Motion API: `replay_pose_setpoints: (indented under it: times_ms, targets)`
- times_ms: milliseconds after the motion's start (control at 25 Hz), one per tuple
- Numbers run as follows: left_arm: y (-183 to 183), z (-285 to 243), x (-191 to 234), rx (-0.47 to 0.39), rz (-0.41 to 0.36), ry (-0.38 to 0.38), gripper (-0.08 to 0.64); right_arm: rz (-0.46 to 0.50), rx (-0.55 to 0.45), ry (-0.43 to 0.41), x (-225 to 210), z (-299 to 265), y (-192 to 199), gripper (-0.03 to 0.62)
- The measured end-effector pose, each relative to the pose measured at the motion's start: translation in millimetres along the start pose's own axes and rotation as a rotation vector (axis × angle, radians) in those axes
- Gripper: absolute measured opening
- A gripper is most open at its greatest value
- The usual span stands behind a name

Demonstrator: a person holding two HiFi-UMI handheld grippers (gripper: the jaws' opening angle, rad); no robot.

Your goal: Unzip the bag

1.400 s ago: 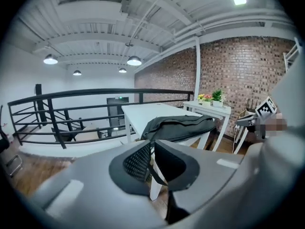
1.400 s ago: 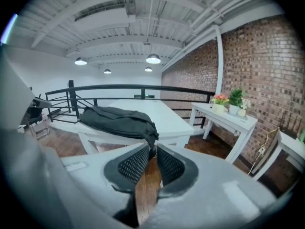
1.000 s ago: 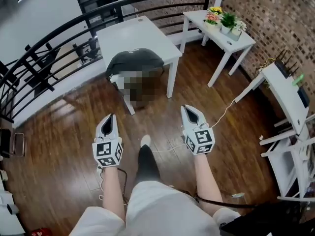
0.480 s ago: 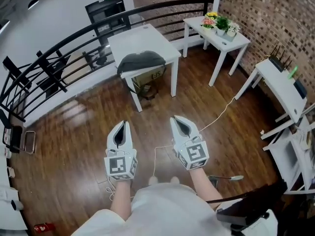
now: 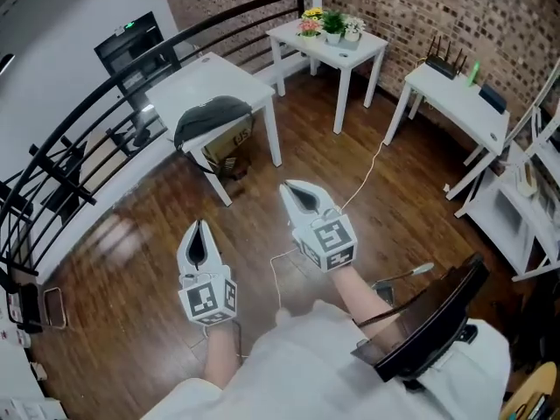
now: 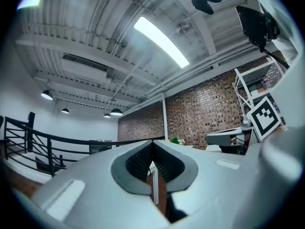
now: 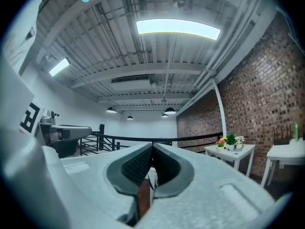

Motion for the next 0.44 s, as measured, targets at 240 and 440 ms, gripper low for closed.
replay_pose_setpoints:
  times_ms: [240, 440]
  targets:
    - [-10.9, 5.0, -0.3, -0.028, -0.005, 0.026, 0.017, 0.004, 0.034, 0.017, 9.1, -2.2, 8.4, -0.009]
    - [-12.7, 12.4, 17.7, -0.03, 0.008, 0.005, 0.017, 0.004, 0.069, 0.026, 19.9, -9.0, 14.2, -0.009]
Point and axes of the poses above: the fingertips, and each gripper's own axes: z backward along the fingers, x to its left, y out of its underside, the point moved 3 cm from there along z, backward along the fingers, and after that the axes turned 5 degrees about -y, right-handed, at the moved point
